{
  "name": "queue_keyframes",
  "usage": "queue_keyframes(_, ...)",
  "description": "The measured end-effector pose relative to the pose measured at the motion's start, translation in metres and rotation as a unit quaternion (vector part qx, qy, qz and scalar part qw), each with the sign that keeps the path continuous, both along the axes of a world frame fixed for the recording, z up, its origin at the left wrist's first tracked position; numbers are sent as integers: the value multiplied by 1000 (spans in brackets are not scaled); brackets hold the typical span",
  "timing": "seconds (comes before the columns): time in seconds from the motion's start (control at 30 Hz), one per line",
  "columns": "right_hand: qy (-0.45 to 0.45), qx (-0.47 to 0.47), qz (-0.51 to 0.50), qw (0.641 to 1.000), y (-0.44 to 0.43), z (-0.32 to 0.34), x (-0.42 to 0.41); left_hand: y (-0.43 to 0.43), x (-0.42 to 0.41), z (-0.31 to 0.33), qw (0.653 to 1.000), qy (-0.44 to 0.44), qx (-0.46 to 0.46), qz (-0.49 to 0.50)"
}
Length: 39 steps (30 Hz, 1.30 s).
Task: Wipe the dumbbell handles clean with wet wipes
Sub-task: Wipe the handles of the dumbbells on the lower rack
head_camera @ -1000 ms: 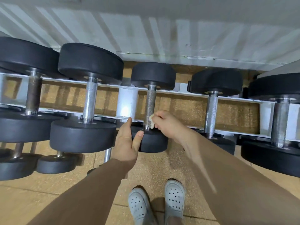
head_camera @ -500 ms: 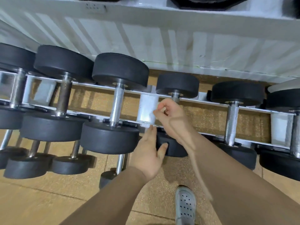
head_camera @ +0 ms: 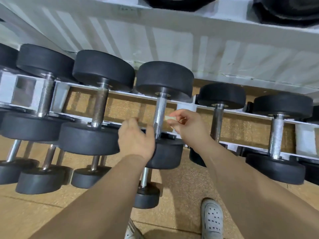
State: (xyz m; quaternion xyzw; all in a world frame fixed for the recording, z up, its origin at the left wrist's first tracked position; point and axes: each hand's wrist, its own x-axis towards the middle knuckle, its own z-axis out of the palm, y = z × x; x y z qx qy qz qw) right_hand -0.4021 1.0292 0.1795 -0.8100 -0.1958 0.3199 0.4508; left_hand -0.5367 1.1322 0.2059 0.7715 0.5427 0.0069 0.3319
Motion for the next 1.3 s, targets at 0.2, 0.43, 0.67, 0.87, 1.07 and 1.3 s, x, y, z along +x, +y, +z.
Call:
queue_keyframes(0.2, -99, -9, -11, 995, 49, -20, 7, 0, 1, -9, 1000, 2, -21, 0)
queue_keyframes(0.43, -227, 55, 59, 971, 54, -39, 7, 1, -1, -15, 999, -41, 10, 2)
queue_keyframes(0.67, -274, 4, 220, 936, 37, -38, 9, -1, -2, -18, 998, -59, -15, 24)
queue_keyframes(0.87, -236, 1, 92, 968, 60, -35, 14, -2, -2, -16, 998, -58, -17, 25)
queue_keyframes(1.07, -239, -10, 294, 925, 35, -26, 10, -2, -4, -22, 997, -75, -5, 24)
queue_keyframes(1.3, -262, -29, 163, 951, 52, -28, 29, -2, -5, -22, 996, -84, -11, 33)
